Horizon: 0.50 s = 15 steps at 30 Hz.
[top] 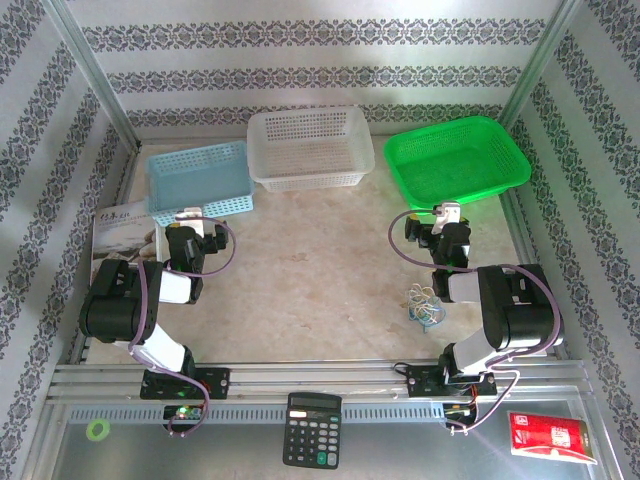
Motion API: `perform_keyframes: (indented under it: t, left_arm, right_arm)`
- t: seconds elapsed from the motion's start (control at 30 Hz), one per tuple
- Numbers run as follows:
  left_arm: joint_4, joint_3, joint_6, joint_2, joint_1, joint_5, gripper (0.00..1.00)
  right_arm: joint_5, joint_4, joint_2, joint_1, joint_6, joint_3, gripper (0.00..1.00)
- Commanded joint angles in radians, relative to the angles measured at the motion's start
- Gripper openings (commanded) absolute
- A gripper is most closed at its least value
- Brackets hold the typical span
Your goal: Untangle the cables
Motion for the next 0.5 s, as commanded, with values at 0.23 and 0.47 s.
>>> perform_keyframes:
  t: [0.23,0.47]
  left_arm:
    - [-0.090,-0.045,-0.007,-0.237,0.000,-0.003,1.00]
    - [-0.523,0.086,-0.182,-0.539,-0.002,-0.087,1.00]
  right_arm:
    - [0.099,-0.165,-0.215,-0.017,0.039,0.016,0.99]
    - [0.180,-0.560,-0.498,-0.058,0.466,0.096,0.98]
